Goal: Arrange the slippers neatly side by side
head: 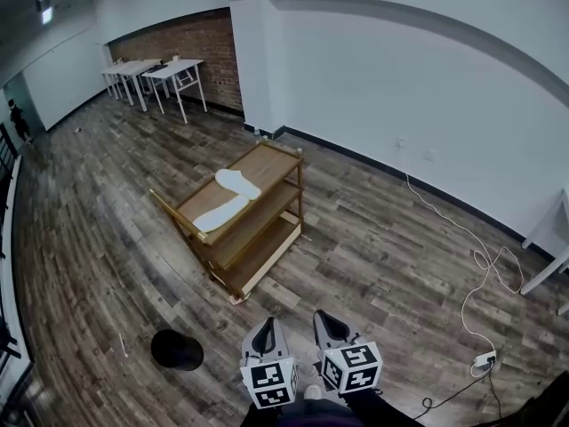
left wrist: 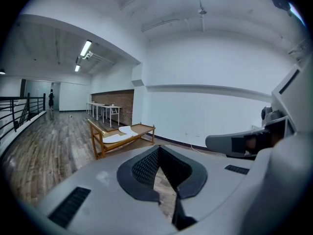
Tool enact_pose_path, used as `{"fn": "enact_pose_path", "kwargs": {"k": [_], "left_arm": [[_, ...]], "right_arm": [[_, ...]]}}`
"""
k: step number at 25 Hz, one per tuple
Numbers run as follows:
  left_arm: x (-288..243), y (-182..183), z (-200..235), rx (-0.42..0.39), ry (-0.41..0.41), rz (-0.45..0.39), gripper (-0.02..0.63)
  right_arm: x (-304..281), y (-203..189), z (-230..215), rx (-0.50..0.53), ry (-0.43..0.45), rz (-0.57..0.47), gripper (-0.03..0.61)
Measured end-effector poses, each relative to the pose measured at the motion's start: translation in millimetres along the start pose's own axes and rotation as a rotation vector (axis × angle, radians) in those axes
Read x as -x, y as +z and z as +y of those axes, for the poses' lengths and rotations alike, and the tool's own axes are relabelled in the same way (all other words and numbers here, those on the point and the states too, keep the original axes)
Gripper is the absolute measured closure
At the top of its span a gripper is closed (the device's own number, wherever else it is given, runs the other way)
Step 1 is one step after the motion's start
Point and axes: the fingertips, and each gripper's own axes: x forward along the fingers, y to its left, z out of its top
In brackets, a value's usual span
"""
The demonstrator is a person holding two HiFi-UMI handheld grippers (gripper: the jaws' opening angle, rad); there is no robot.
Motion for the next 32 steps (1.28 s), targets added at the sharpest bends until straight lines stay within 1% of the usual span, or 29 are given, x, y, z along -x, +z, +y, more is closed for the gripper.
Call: {"fn": "enact_pose_path", "kwargs": {"k": [5, 9, 12, 16, 25, 32], "left_arm": [[-13.5, 2.4, 5.0, 0.006, 0.007, 0.007, 0.612], [-36.1, 6.2, 12.7, 0.004, 0.001, 0.018, 0.612], [-59.6, 11.8, 16.8, -0.001, -0.018, 0.022, 0.612], [-95.3, 28.8, 24.4, -0.011, -0.046, 0.015, 0.614], [-170.8, 57.8, 58.9, -0.021, -0.093, 0.007, 0.612], [-207.2, 59.6, 73.1, -0.006, -0.133, 0.029, 0.612]], "right_arm": [[-15.2, -0.8, -5.5, -0.014, 0.001, 0.012, 0.580], [-36.7, 3.4, -12.3, -0.019, -0.006, 0.025, 0.580], [-56.2, 12.1, -21.3, -0.024, -0.022, 0.022, 0.580], [-87.5, 30.0, -31.2, -0.025, -0.038, 0.016, 0.580], [-164.4, 65.7, -45.7, -0.025, -0.081, -0.004, 0.580], [-192.3, 71.0, -56.3, -0.029, -0.135, 0.008, 0.580]]}}
